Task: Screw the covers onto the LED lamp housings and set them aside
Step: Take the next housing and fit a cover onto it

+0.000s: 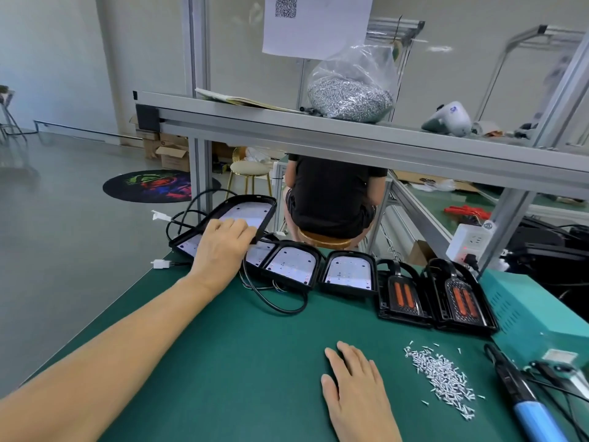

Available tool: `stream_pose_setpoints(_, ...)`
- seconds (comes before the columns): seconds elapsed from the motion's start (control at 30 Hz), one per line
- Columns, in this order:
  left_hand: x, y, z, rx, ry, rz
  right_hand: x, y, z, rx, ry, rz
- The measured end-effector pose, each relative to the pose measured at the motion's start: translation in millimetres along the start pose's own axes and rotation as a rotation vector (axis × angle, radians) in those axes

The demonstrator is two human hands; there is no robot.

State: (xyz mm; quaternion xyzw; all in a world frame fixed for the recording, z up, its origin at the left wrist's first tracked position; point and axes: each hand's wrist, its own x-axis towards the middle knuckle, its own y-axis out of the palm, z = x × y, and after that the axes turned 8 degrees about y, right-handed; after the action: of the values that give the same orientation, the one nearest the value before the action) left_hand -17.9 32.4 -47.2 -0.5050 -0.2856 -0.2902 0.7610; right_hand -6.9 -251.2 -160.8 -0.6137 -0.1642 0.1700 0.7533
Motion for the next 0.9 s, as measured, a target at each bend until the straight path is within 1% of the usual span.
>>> stream_pose_setpoints(0.07,-12.9,-15.4,-19.3,-0.059,-0.001,-0.073,-1.5,-1.5,1.3,0.022,0.009,-0.003)
stream_pose_setpoints(0.13,-29.5,-32.6,-40.4,-0.129,0.018,-0.113,-2.7,-2.3,1.6,0.044,0.009,-0.006)
stream_pose_setpoints(0.2,-46.1,-48.5,-64.2,-0.185,0.039,-0.102,-4.4,-5.3,1.5,0.089,0.009,0.022)
stream_pose_setpoints(0.27,-60.9,-61.7,-88.7,-0.222,0.077,-0.097,-6.6,-9.8,1.0,0.21,-0.005,0.044)
stream_pose_setpoints(0.33,-73.0,-71.4,-111.6,-0.249,0.125,-0.1,-12.9,-17.8,2.2,0.448,-0.023,0.054)
stream_pose_setpoints(0.43,-84.7,-78.6,-140.4,-0.235,0.192,-0.099,-23.8,-29.9,11.5,1.06,-0.011,0.188)
stream_pose_setpoints(0.5,-89.4,-80.2,-157.9,-0.221,0.203,-0.11,-24.7,-29.5,17.2,1.355,0.043,0.26)
stream_pose_setpoints(0.53,-91.5,-80.3,-166.1,-0.221,0.208,-0.119,-24.3,-28.7,19.3,1.45,0.095,0.276)
stream_pose_setpoints(0.57,-93.3,-81.1,-173.9,-0.223,0.213,-0.12,-24.6,-29.5,21.9,1.495,0.136,0.279)
stream_pose_setpoints(0.63,-96.6,-83.9,-183.5,-0.245,0.22,-0.107,-25.9,-31.7,18.6,1.452,0.155,0.252)
stream_pose_setpoints(0.7,-99.9,-87.4,-182.9,-0.324,0.214,-0.115,-26.6,-37.5,9.0,1.379,0.111,0.256)
stream_pose_setpoints(0.73,-102.1,-89.0,-180.3,-0.39,0.21,-0.105,-26.4,-42.2,3.9,1.355,0.09,0.289)
stream_pose_setpoints(0.77,-104.6,-89.9,-176.2,-0.49,0.168,-0.094,-25.4,-47.5,-1.5,1.34,0.084,0.329)
stream_pose_setpoints(0.8,-107.0,-90.1,-170.7,-0.625,0.053,-0.092,-22.7,-51.4,-7.3,1.324,0.083,0.368)
stream_pose_setpoints(0.87,-109.6,-87.7,-155.4,-0.887,-0.318,-0.067,-15.5,-58.3,-16.7,1.263,0.091,0.424)
stream_pose_setpoints(0.9,-109.5,-84.9,-149.1,-0.955,-0.494,-0.038,-13.0,-61.5,-20.7,1.222,0.102,0.439)
